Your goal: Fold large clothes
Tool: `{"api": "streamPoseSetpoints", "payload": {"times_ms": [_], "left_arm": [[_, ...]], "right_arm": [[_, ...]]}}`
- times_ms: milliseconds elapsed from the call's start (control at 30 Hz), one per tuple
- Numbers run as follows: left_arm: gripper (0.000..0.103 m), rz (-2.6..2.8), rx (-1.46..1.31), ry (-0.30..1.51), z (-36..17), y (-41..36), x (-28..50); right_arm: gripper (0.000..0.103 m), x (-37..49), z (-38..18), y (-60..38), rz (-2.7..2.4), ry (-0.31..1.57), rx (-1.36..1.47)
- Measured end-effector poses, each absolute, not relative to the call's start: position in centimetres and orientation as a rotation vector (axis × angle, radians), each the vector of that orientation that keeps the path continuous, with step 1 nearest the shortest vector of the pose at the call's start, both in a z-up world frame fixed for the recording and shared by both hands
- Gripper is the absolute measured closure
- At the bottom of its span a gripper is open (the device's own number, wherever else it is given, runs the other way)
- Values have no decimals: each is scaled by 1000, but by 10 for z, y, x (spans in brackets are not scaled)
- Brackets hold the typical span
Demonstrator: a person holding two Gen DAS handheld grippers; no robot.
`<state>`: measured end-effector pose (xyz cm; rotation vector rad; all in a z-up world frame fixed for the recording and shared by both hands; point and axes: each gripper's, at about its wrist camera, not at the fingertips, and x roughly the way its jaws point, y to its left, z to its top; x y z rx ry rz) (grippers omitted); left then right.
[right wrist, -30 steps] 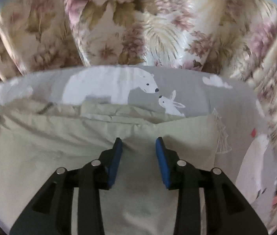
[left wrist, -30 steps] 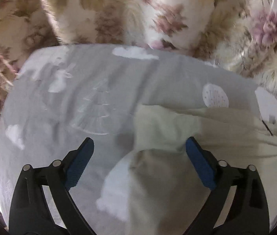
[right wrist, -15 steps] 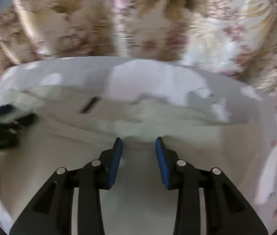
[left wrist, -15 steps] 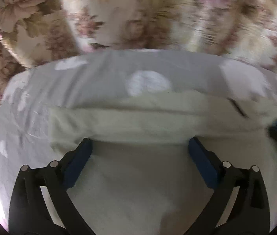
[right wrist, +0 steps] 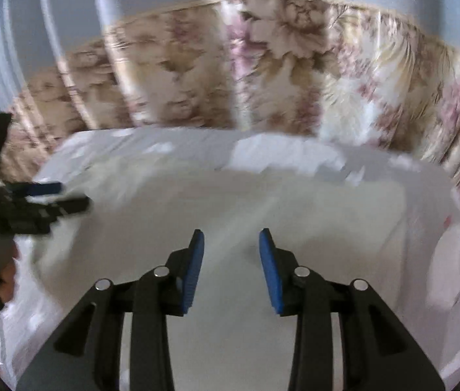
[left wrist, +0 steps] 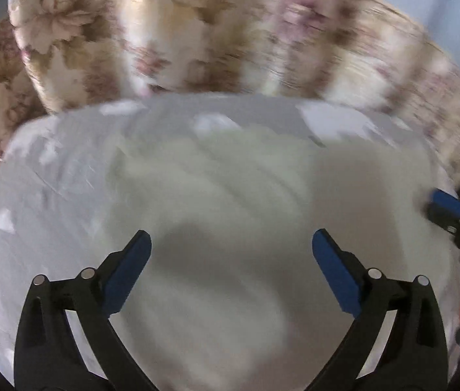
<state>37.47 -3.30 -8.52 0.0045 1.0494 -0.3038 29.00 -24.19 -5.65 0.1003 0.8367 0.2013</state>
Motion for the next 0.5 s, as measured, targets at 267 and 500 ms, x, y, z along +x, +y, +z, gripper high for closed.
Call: {"api": "streamPoseSetpoints", "payload": {"times_ms": [267, 500], "left_arm": [[3, -305, 137, 981, -122, -26, 319], [3, -270, 129, 996, -122, 18, 300]], "right_arm": [[71, 260, -103, -256, 177, 875, -78], [100, 245, -103, -288, 186, 897, -53]]}}
